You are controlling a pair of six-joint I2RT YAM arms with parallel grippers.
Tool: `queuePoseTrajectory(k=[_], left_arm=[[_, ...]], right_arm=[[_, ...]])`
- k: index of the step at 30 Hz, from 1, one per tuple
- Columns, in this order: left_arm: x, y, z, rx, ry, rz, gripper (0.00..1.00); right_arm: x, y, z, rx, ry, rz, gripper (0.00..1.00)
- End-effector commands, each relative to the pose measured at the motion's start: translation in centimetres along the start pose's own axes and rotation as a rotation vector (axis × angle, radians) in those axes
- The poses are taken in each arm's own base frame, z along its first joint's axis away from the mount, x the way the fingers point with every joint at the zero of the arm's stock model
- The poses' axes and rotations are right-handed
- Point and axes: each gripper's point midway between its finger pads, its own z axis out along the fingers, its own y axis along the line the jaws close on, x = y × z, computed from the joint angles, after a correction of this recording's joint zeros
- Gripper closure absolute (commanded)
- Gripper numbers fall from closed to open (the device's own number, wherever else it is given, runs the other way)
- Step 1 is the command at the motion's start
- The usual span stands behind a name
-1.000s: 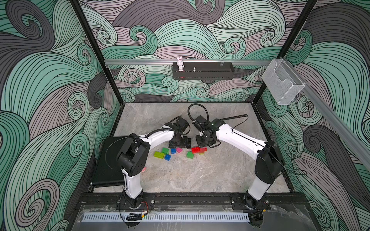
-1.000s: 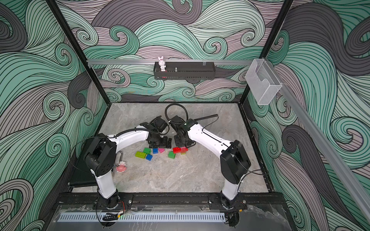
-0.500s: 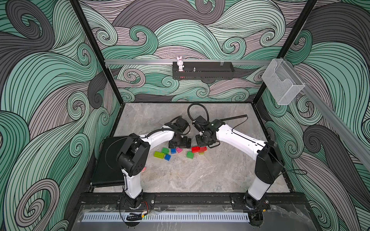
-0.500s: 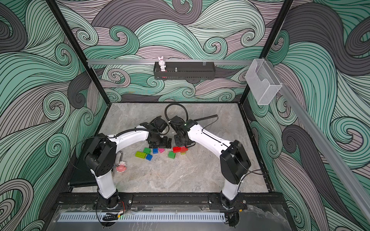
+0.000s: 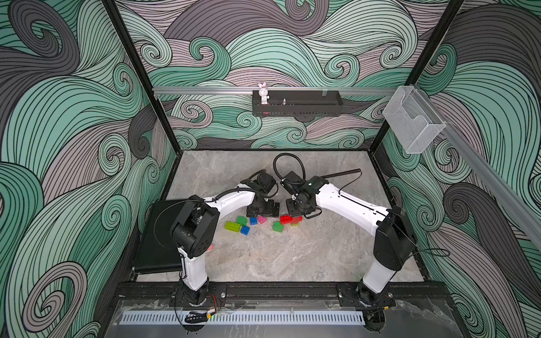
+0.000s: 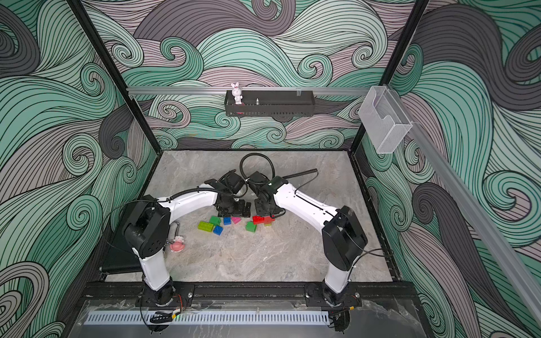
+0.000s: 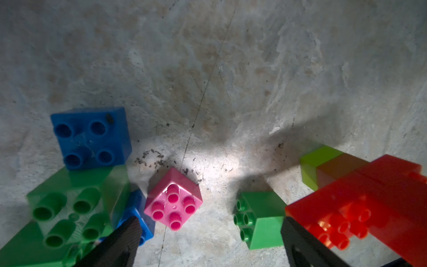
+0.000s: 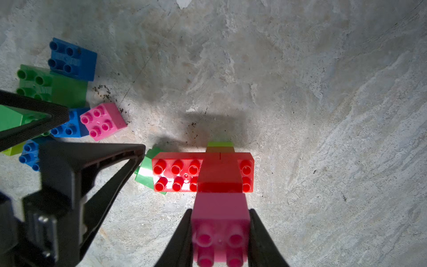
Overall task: Assemble the number 4 with lego
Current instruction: Assemble the lego brick with the lego brick.
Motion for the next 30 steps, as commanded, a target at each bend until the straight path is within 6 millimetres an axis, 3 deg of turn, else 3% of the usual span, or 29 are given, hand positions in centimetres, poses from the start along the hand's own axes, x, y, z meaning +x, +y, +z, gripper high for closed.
queuePoseTrajectory(k=[1, 8, 19, 23, 30], left_arm=[[0.4, 0.1, -0.6, 0.009, 0.012, -0.001, 0.01], [0.4, 0.0, -0.5, 0.021, 0.006, 0.007, 0.01], [0.4, 0.0, -0.6, 0.023, 0.000, 0.006, 0.01], [0.4, -0.1, -0.6, 0.027, -0.002, 0.007, 0.02], [0.4, -0.1, -0.7, 0.031, -0.009, 0.007, 0.01]], right_arm=[[4.6, -1.8, 2.7, 0.095, 0.221, -0.017, 1.00], [1.9, -0.5, 1.0, 0.054, 0.157, -0.042, 1.00], [0.8, -0.1, 0.5, 0.028, 0.144, -0.048, 1.00], [1.3, -0.2, 1.4, 0.034, 0.179, -0.050, 1.00], [4.8, -1.5, 4.3, 0.089, 0.322, -0.045, 1.00]])
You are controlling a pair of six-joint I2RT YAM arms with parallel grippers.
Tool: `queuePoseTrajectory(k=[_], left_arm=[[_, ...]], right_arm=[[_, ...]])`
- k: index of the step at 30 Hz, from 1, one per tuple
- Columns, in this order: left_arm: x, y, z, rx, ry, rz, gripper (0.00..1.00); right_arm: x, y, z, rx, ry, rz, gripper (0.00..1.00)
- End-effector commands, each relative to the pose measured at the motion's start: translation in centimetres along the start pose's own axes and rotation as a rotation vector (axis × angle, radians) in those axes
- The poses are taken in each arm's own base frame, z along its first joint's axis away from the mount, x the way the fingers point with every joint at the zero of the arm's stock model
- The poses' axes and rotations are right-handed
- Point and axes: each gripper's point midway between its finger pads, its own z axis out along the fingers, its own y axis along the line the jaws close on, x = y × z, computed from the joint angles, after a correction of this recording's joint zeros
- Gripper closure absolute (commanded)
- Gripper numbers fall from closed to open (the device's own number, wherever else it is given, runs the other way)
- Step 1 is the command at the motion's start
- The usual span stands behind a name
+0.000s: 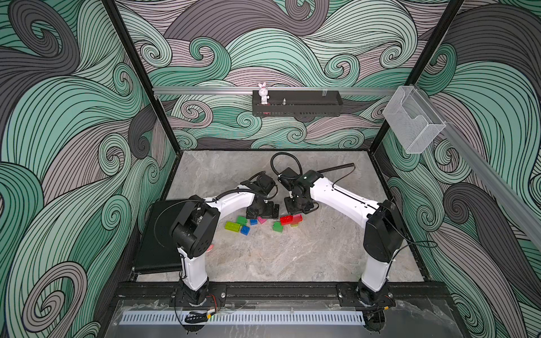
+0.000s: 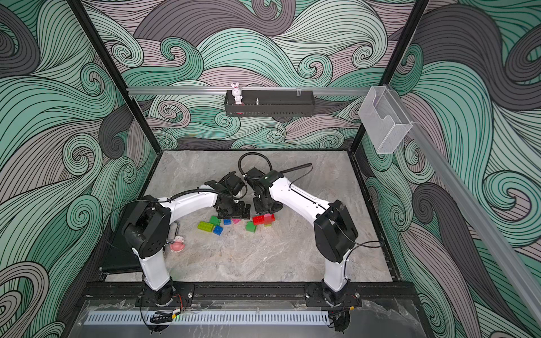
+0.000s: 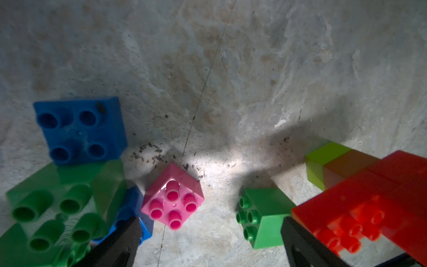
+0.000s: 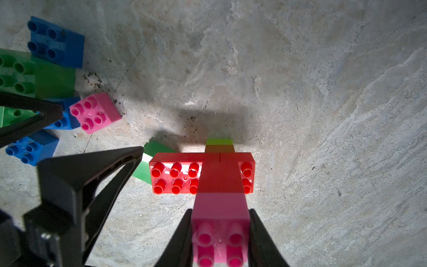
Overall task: Assemble the number 4 with lego
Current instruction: Assemble the lego brick with the lego brick.
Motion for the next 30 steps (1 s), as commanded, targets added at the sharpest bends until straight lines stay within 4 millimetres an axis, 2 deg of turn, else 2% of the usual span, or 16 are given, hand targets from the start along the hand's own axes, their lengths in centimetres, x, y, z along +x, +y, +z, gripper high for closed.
queuePoseTrajectory(k=[1, 5, 7, 12, 16, 20, 30], left_arm=[[-0.2, -0.2, -1.1, 0.025, -0.026, 0.008, 0.01], [-0.3, -0.3, -1.7, 0.032, -0.048, 0.018, 0.01], [-0.5, -0.2, -2.2, 0.029, -0.068, 0.029, 0.02], [-1.0, 0.5, -3.4, 0.004, -0.126, 0.045, 0.01], [-0.8, 1.6, -4.1, -0.026, -0.154, 0.032, 0.01], [-0.4, 2.8, -4.4, -0.052, -0.155, 0.017, 0.01], [0.4, 4.0, -4.9, -0.072, -0.153, -0.004, 0.01]], right_arm=[[5.0, -1.7, 4.6, 0.086, 0.241, -0.002, 1.00], [6.4, -2.5, 6.0, 0.126, 0.293, -0.003, 1.00], [6.5, -2.9, 6.1, 0.145, 0.292, 0.003, 1.00], [4.7, -2.9, 4.3, 0.144, 0.186, 0.059, 1.00], [3.6, -2.6, 3.2, 0.124, 0.130, 0.109, 0.87], [2.8, -1.9, 2.8, 0.087, 0.096, 0.144, 0.81], [0.6, -0.8, 1.7, 0.051, 0.049, 0.124, 0.57]])
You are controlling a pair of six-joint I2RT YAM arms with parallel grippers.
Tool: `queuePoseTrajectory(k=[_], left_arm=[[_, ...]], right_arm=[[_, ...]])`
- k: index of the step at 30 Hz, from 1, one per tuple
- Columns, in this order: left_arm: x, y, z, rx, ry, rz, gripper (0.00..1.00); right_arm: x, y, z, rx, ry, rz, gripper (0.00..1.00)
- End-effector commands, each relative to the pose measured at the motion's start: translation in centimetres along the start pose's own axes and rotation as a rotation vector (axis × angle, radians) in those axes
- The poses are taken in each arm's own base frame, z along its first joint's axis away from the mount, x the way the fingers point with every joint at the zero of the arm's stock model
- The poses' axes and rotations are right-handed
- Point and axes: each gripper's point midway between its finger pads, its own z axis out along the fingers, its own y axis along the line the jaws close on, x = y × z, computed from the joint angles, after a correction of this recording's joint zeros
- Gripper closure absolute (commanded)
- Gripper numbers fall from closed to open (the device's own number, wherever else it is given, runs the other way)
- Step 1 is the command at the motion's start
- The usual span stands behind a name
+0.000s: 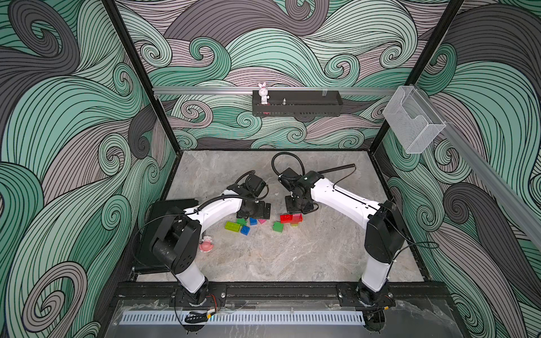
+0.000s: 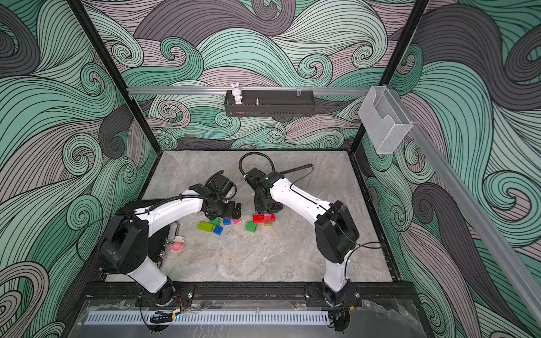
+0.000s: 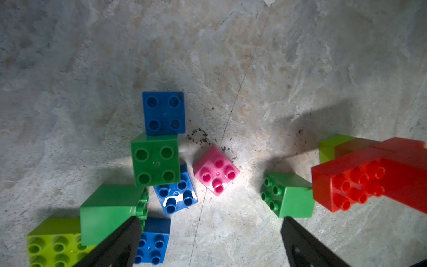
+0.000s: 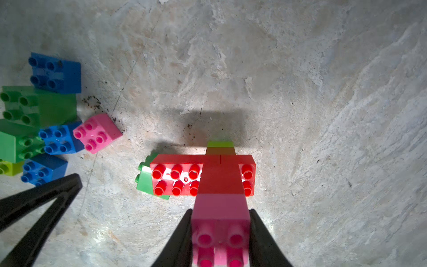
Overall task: Assemble the number 4 with lego
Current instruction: Assemble the lego brick with the lego brick.
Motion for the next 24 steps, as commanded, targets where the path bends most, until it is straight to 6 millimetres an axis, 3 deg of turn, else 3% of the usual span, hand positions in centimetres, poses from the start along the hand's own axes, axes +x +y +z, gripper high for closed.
queuePoseTrajectory(k=[1, 7, 12, 15, 17, 24], left_arm=[[-0.2, 0.7, -1.2, -0.016, -0.024, -0.009, 0.01], [-0.2, 1.1, -1.5, -0.024, -0.030, -0.013, 0.01], [-0.6, 1.8, -1.3, -0.047, -0.036, -0.023, 0.01], [-1.2, 2.3, -1.3, -0.059, -0.049, -0.019, 0.02], [-1.7, 2.5, -1.3, -0.065, -0.063, -0.007, 0.06], [-3.3, 3.4, -0.1, -0.137, -0.087, 0.061, 0.18]], right_arm=[[0.8, -0.4, 1.3, 0.036, 0.066, -0.011, 0.55], [0.3, 0.1, 0.4, 0.011, 0.048, -0.020, 0.46], [-0.4, 0.2, -1.5, -0.018, -0.003, -0.021, 0.35], [-0.9, -0.2, -3.6, -0.035, -0.060, -0.023, 0.19], [-1.1, -0.6, -5.1, -0.042, -0.111, -0.031, 0.02], [-2.0, -3.7, -9.8, -0.074, -0.450, 0.032, 0.01]])
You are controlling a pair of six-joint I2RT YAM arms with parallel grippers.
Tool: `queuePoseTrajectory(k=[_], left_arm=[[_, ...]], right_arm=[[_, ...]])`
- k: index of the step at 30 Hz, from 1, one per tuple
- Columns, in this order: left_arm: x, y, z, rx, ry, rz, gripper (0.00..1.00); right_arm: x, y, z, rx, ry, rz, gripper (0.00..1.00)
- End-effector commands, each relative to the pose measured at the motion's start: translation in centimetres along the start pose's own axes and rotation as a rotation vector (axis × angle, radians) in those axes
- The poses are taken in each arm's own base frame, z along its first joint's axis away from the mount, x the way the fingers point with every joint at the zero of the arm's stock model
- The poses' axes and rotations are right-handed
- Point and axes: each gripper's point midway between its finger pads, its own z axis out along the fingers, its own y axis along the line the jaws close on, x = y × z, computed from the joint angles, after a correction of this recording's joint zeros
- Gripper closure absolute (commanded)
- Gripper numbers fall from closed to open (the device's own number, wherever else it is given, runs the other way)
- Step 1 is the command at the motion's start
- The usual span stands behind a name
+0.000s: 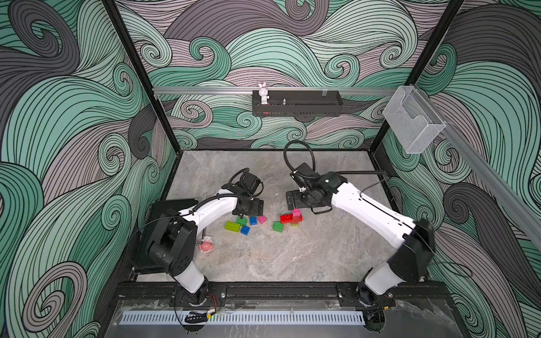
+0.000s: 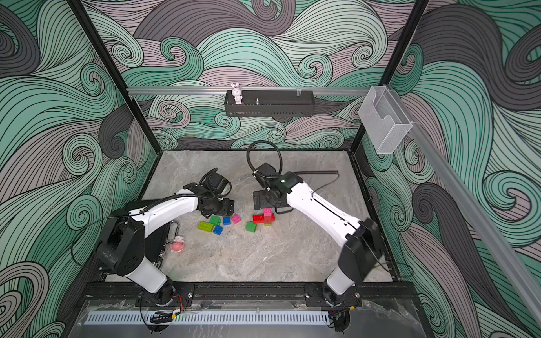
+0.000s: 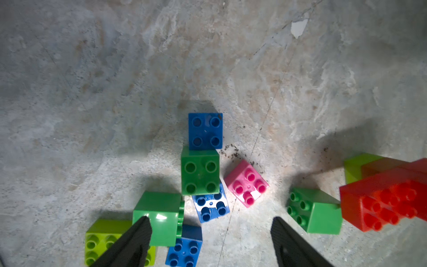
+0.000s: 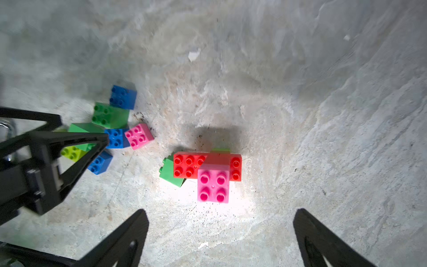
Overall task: Assemble the number 4 with lego
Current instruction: Assemble the lego brick with the lego brick, then move the lego brick at the center of the board.
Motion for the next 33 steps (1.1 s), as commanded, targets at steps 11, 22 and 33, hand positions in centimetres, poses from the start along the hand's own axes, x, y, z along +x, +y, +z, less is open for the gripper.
queuePoseTrajectory(k=[11, 22, 33], left_arm=[[-1.0, 0.7, 3.6, -0.064, -0.003, 0.111, 0.40], [-0.6, 0.8, 5.5, -0.062, 0.003, 0.124, 0.51], [-0.1, -0.4, 7.0, -0.002, 0.008, 0.158, 0.73]], right_arm=[[-0.3, -5.1, -3.5, -0.013, -0.418, 0.075, 0.01], [2.0, -2.4, -0.6, -0.197, -0.410, 0.000, 0.01], [3.3, -2.7, 0.8, -0.176, -0.379, -0.073, 0.01]])
